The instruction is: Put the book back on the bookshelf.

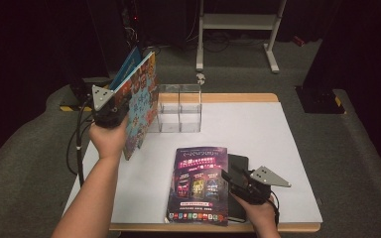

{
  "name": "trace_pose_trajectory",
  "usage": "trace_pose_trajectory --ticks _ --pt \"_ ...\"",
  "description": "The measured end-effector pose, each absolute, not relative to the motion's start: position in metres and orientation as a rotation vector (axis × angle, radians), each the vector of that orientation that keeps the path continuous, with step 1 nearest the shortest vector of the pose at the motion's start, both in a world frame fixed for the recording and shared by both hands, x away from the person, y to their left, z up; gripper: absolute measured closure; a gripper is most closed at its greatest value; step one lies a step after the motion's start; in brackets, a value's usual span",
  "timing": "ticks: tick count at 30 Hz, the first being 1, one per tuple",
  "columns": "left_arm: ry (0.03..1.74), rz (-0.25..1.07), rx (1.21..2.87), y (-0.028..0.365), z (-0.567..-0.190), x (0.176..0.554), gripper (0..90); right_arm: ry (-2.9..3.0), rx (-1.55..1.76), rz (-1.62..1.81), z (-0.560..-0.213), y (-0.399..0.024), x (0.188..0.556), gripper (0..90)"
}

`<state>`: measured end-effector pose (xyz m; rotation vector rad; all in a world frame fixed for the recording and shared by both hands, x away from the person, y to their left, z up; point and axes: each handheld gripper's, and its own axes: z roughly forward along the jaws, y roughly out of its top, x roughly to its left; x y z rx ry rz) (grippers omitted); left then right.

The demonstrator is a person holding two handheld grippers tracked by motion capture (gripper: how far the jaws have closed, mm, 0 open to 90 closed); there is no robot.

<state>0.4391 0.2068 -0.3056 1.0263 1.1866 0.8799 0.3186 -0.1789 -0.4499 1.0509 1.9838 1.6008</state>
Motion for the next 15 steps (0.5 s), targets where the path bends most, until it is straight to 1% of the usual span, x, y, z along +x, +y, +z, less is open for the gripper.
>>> trace_pose_trajectory --ticks 10,15 --pt "1.179 0.909 1.013 0.196 -0.316 0.454 81.2 1.984 1.040 1.610 -0.449 -0.179 0.317 49.6" --pt "1.200 0.895 1.002 0.198 -0.326 0.457 81.2 1.983 1.040 1.614 -0.449 -0.179 0.316 49.7"
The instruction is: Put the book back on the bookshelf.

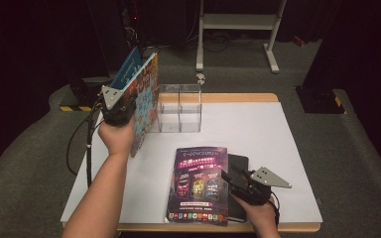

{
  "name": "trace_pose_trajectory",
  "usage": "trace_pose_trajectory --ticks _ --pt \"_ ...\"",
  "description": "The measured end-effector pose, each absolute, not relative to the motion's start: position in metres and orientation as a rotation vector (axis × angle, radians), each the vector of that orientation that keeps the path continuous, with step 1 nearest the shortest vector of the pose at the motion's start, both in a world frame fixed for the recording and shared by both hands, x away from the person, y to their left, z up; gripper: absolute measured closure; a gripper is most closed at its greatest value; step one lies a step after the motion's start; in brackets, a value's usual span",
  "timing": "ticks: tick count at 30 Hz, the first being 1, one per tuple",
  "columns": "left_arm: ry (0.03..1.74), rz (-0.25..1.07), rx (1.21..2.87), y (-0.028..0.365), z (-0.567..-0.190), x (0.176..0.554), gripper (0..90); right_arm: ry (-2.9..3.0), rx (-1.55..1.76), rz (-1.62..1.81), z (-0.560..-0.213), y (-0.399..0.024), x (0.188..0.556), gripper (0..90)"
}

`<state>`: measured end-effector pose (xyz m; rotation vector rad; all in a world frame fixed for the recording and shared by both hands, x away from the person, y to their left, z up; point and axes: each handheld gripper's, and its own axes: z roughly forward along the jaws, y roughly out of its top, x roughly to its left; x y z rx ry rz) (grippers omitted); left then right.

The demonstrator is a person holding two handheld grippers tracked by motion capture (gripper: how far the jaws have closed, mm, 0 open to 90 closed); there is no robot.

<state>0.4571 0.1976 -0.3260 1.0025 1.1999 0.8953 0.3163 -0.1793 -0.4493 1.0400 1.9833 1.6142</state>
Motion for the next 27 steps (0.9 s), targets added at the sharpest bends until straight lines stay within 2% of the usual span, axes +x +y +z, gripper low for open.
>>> trace_pose_trajectory --ticks 27 --pt "1.194 0.867 0.974 0.205 -0.352 0.432 79.9 2.013 1.032 1.598 -0.453 -0.174 0.315 49.6"
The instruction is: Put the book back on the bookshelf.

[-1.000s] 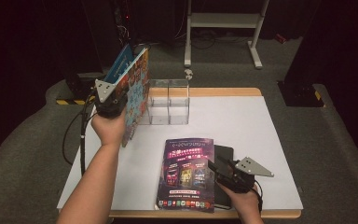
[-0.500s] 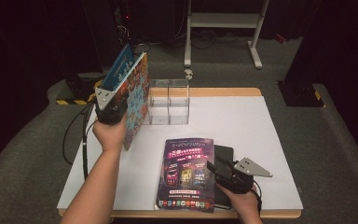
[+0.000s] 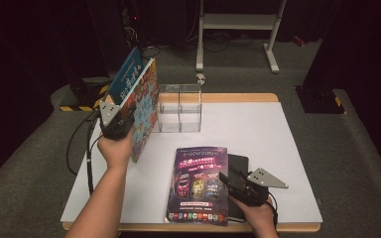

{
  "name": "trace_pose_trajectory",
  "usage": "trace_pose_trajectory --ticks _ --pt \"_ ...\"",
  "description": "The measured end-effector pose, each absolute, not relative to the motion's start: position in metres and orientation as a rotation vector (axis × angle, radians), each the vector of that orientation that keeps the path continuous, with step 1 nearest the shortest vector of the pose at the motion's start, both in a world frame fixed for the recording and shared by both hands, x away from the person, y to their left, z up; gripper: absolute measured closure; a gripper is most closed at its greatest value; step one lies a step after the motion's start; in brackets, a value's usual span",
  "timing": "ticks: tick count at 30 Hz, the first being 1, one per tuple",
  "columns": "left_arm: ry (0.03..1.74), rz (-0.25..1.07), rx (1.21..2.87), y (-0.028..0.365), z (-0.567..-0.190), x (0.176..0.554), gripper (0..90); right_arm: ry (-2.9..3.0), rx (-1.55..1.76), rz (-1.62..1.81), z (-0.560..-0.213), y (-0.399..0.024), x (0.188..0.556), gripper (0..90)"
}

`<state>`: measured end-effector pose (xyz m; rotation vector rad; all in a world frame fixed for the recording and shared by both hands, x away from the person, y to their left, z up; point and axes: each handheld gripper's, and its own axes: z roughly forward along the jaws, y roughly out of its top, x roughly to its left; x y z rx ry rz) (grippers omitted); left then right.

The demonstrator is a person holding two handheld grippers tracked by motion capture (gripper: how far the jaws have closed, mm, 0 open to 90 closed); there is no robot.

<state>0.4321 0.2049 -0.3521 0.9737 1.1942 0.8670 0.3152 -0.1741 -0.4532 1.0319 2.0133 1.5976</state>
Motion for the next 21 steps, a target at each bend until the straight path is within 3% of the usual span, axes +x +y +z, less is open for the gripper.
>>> trace_pose_trajectory --ticks 21 --pt "1.158 0.848 0.992 0.213 -0.361 0.421 76.1 2.029 1.039 1.579 -0.457 -0.174 0.315 49.5"
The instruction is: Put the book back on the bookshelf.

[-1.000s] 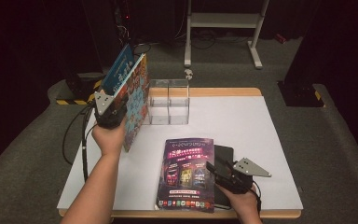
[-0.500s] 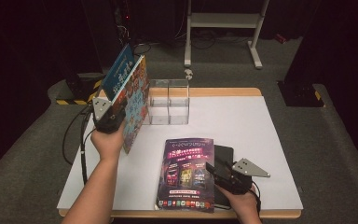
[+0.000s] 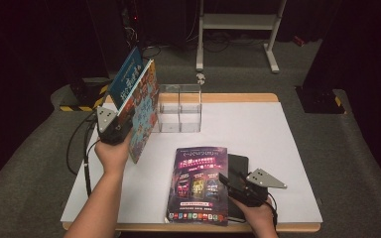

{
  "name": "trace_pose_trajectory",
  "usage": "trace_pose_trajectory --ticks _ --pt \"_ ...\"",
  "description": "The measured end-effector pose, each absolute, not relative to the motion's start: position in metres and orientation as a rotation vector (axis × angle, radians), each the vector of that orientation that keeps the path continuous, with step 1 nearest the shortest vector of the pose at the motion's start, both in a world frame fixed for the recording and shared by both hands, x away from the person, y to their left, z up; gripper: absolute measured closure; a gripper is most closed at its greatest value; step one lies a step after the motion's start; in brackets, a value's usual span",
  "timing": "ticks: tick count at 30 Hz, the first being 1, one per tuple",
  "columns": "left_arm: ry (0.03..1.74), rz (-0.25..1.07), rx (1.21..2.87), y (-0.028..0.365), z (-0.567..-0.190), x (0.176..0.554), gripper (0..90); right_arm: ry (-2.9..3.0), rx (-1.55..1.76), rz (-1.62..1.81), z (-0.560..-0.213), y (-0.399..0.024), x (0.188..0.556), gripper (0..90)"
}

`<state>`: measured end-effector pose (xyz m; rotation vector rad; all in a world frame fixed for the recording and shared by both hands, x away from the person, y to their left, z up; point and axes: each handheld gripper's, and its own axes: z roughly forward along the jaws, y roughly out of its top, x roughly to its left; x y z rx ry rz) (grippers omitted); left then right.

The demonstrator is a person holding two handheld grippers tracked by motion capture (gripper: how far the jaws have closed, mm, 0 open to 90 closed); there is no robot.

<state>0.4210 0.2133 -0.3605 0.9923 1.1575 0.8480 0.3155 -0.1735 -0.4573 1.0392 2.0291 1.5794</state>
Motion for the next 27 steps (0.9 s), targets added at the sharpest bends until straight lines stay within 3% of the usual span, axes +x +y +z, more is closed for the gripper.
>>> trace_pose_trajectory --ticks 14,27 --pt "1.134 0.845 1.050 0.218 -0.376 0.403 70.1 2.026 1.048 1.575 -0.458 -0.174 0.316 49.3" --pt "1.175 0.811 1.076 0.227 -0.404 0.389 71.0 2.032 1.050 1.571 -0.459 -0.173 0.316 49.4"
